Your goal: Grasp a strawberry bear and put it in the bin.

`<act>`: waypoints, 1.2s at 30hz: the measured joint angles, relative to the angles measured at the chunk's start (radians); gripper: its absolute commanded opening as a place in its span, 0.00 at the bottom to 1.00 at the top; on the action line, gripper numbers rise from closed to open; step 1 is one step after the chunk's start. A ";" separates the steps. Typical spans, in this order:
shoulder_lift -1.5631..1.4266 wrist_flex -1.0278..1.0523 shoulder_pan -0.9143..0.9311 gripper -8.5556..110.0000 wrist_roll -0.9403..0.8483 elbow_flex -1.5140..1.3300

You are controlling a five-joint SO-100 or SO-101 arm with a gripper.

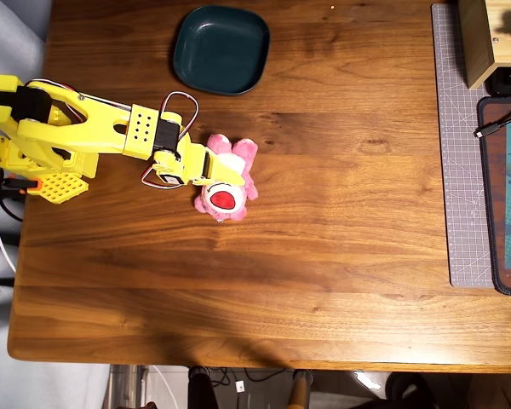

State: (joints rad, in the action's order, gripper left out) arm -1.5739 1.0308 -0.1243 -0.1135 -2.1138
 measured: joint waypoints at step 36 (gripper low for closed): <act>-0.023 0.442 0.482 0.07 0.049 0.882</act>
State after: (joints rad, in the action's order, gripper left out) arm -1.5969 1.4726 0.3574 -0.0644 -1.2318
